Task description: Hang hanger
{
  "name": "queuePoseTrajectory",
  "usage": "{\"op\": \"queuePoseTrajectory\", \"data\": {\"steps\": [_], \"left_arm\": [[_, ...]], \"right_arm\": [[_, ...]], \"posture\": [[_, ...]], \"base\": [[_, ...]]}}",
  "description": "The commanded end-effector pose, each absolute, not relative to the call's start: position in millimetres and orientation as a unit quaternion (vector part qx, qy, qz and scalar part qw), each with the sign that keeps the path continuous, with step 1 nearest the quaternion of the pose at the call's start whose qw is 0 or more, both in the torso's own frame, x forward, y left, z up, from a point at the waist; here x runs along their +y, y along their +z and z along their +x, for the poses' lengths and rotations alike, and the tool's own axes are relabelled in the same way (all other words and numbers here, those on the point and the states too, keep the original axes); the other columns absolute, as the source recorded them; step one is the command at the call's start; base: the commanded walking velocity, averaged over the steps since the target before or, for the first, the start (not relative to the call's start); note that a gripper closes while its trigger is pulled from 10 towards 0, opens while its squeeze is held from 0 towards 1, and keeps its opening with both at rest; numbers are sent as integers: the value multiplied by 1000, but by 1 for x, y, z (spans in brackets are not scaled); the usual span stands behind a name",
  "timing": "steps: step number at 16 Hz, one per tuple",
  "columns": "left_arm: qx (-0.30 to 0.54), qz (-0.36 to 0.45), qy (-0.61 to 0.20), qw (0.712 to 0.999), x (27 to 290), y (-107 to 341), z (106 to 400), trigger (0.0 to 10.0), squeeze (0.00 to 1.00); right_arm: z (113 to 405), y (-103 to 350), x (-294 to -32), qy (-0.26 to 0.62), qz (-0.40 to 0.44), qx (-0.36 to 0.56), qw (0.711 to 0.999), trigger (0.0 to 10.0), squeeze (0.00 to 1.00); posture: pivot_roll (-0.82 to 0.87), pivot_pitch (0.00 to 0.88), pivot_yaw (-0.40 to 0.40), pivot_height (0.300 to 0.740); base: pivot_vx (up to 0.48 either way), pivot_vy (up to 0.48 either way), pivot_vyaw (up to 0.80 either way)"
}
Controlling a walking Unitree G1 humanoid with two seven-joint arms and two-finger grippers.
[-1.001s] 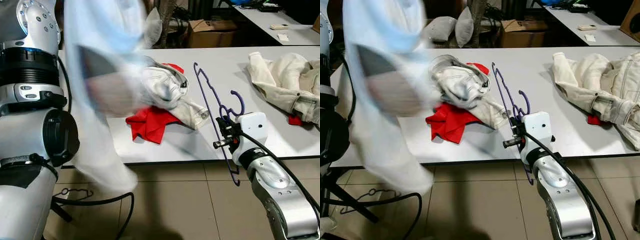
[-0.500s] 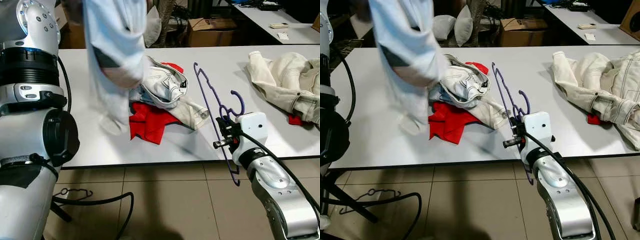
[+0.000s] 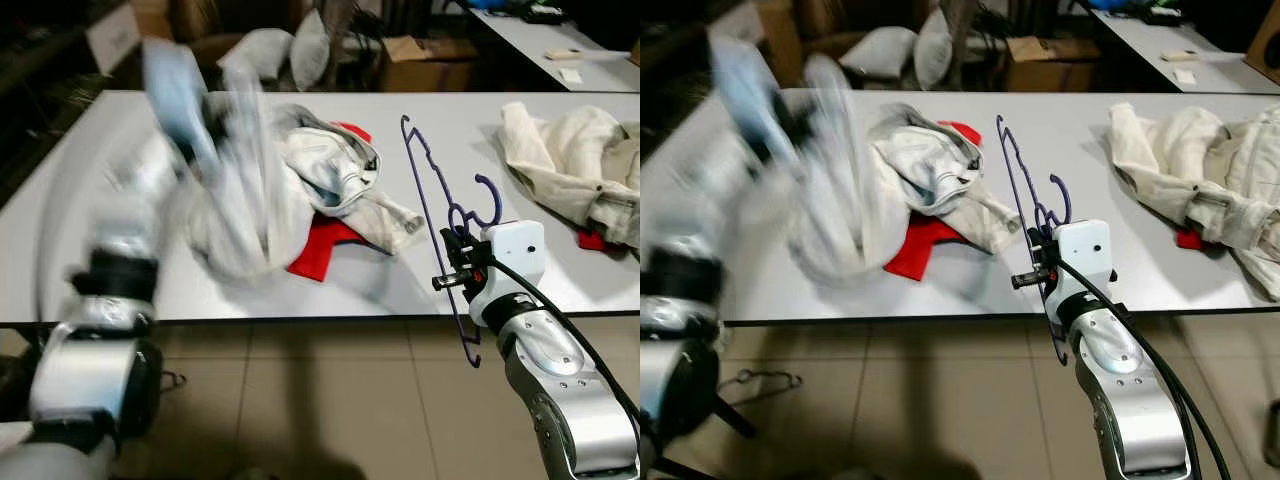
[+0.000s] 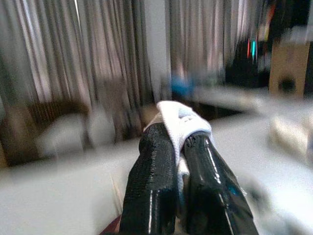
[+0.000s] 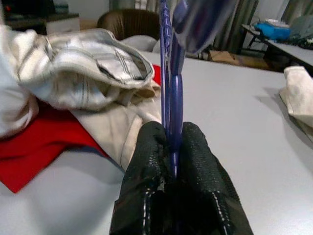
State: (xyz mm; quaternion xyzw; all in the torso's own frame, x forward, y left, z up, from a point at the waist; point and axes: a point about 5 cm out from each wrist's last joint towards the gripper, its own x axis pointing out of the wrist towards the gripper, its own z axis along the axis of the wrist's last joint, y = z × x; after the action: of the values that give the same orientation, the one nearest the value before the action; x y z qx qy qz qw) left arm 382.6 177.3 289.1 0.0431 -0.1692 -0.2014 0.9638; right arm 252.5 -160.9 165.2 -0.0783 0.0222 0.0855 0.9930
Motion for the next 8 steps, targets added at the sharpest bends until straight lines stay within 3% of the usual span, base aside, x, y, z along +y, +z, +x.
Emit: {"op": "queuePoseTrajectory", "data": {"steps": [1,8], "left_arm": [[-139,45,-205,968,175,271,382,0,0],[-114,81,-220,966,163,254,383,0,0]], "right_arm": [[254,169,-160,89,-77,13,993,10000,0],[254,171,-159,93,-75,4,993,10000,0]], "posture": [[29,0,42,740],[22,0,45,740]], "base": [[0,0,0],[0,0,0]]}}
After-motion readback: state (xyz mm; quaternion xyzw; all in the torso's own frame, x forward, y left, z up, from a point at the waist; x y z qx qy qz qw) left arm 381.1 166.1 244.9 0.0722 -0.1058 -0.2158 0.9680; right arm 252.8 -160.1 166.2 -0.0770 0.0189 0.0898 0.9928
